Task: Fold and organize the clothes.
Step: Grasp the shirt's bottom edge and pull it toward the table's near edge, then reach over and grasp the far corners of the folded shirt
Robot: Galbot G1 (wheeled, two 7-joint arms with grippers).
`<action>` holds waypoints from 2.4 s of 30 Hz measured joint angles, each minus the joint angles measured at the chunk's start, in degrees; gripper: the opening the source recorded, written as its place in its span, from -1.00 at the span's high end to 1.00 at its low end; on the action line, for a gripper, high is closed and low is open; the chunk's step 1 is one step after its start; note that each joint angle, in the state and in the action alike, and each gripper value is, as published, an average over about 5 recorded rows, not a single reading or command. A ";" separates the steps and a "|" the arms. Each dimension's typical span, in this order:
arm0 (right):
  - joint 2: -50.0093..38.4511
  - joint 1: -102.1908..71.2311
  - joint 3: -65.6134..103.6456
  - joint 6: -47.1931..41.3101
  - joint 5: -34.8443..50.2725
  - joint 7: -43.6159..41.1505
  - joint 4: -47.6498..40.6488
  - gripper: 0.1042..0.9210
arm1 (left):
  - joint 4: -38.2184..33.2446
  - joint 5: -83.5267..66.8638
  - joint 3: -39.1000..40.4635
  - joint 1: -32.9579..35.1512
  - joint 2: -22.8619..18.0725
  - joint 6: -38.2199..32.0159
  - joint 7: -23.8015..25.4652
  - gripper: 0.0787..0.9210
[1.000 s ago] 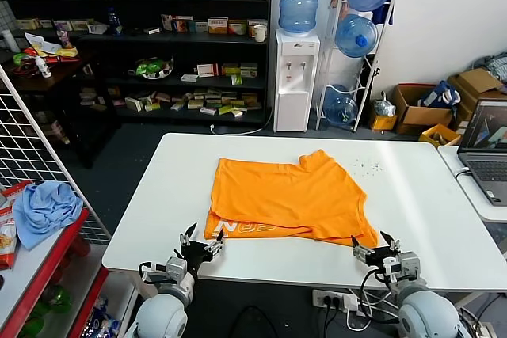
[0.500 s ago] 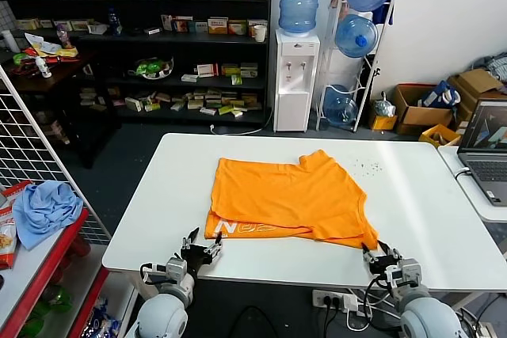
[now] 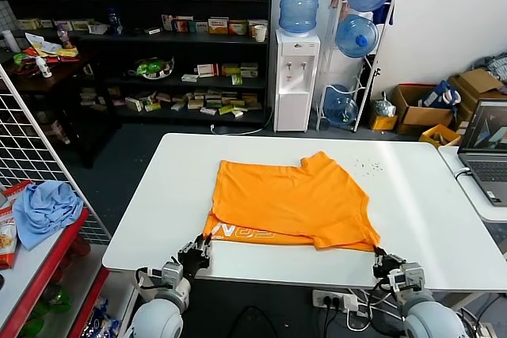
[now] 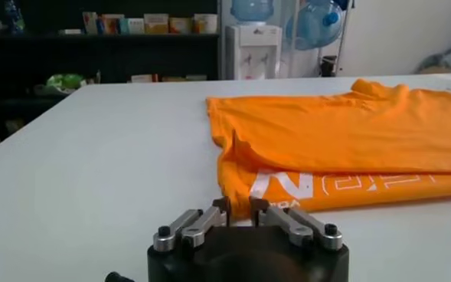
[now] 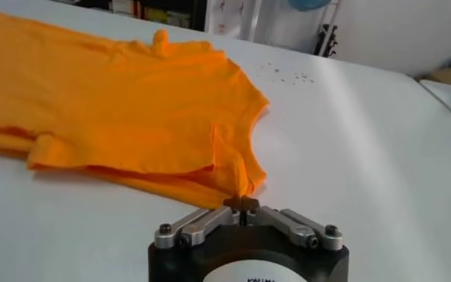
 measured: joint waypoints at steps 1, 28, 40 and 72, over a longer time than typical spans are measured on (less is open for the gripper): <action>-0.23 -0.41 0.18 -0.19 0.14 0.06 0.47 0.95 | -0.37 -0.09 0.00 0.18 0.17 0.12 -0.07 0.76; -3.93 -13.21 5.67 -2.90 1.24 0.89 11.17 0.56 | -13.00 2.58 -0.46 13.50 4.89 2.79 0.20 0.79; -5.91 -10.35 7.55 -0.58 4.28 -0.63 12.36 -0.29 | -14.97 2.89 -2.06 11.27 6.09 2.33 0.91 -0.03; 4.11 44.89 -11.58 0.66 6.64 -16.03 -38.03 -0.76 | 22.55 -9.92 10.82 -31.82 -1.50 6.81 -0.24 -0.77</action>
